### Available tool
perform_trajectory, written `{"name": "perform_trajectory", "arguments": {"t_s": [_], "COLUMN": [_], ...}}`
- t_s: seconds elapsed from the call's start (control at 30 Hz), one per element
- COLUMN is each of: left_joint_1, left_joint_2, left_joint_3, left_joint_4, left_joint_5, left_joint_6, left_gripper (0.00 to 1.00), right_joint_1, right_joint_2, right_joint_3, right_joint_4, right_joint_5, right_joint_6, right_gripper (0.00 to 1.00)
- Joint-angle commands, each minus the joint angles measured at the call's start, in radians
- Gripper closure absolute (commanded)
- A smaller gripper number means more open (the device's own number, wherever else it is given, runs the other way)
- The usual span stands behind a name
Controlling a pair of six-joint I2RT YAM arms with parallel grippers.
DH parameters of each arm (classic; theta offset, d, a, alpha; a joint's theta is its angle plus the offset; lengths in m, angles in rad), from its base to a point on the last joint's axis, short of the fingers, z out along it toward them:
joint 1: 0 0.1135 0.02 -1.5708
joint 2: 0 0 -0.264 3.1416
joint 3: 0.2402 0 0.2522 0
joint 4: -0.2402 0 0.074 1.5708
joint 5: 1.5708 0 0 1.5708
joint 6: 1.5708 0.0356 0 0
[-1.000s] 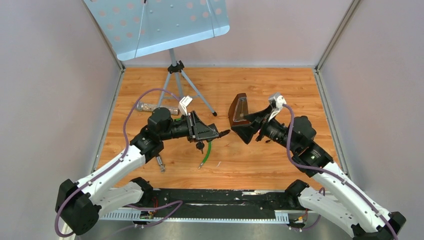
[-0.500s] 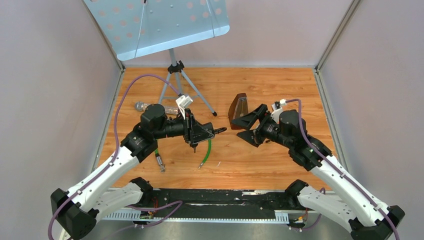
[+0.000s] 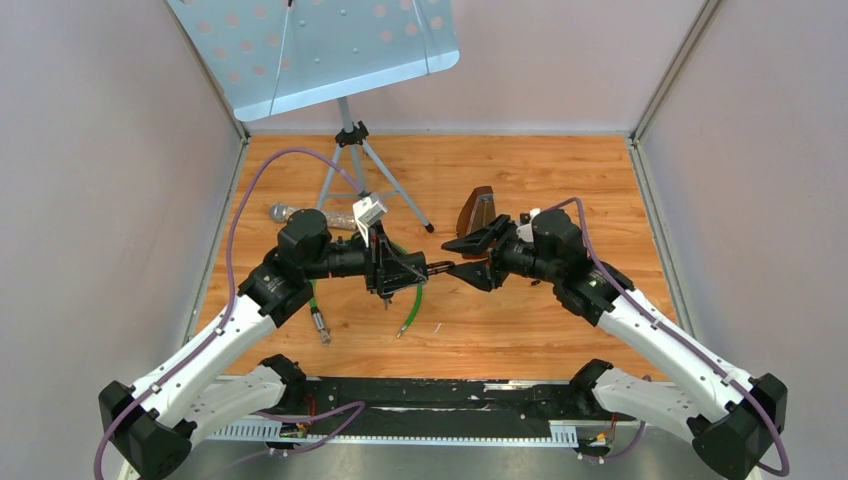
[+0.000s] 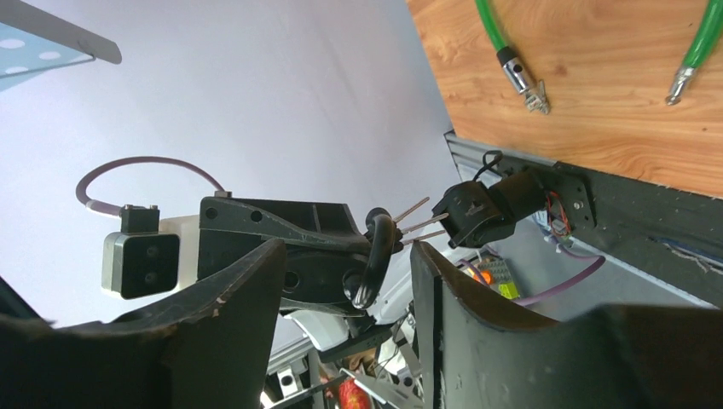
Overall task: Lock with the key
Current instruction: Lock the lock.
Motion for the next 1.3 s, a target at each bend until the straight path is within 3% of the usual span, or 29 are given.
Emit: {"name": "perform_trajectory", "arguments": {"t_s": [0.0,0.13,0.3,0.4,0.6,0.8,0.9,1.07,1.13,1.27], "left_joint_1": [0.003,0.003,0.003,0.003,0.003,0.003,0.003,0.004,0.004,0.004], "left_joint_2": [-0.043,-0.050,-0.059,-0.056,0.011,0.051,0.072,0.077,0.073,0.057], "left_joint_3": [0.063,0.063,0.070,0.077,0.096,0.028,0.002,0.000,0.004,0.034], "left_joint_4": [0.095,0.116,0.114,0.106,0.033,0.253,0.369,0.379,0.370,0.312], "left_joint_5": [0.038,0.027,-0.018,-0.055,-0.137,-0.111,-0.093,-0.083,-0.073,-0.045], "left_joint_6": [0.017,-0.007,-0.064,-0.150,-0.405,-0.686,-0.767,-0.777,-0.763,-0.672], "left_gripper": [1.00,1.00,1.00,1.00,1.00,1.00,1.00,1.00,1.00,1.00], "right_joint_1": [0.014,0.016,0.021,0.021,0.024,0.056,0.056,0.056,0.056,0.056], "right_joint_2": [0.026,0.047,0.039,0.020,0.008,-0.001,-0.021,-0.058,-0.066,-0.087], "right_joint_3": [0.016,0.006,0.001,-0.015,-0.101,-0.120,-0.112,-0.045,-0.013,0.028], "right_joint_4": [0.108,0.149,0.191,0.290,0.636,0.758,0.746,0.592,0.518,0.420], "right_joint_5": [-0.054,-0.082,-0.047,0.002,-0.017,-0.122,-0.151,-0.154,-0.132,-0.088], "right_joint_6": [0.050,0.039,-0.033,-0.186,-0.544,-0.854,-0.900,-0.934,-0.928,-0.905], "right_gripper": [0.51,0.61,0.87,1.00,1.00,1.00,0.95,0.81,0.67,0.32]}}
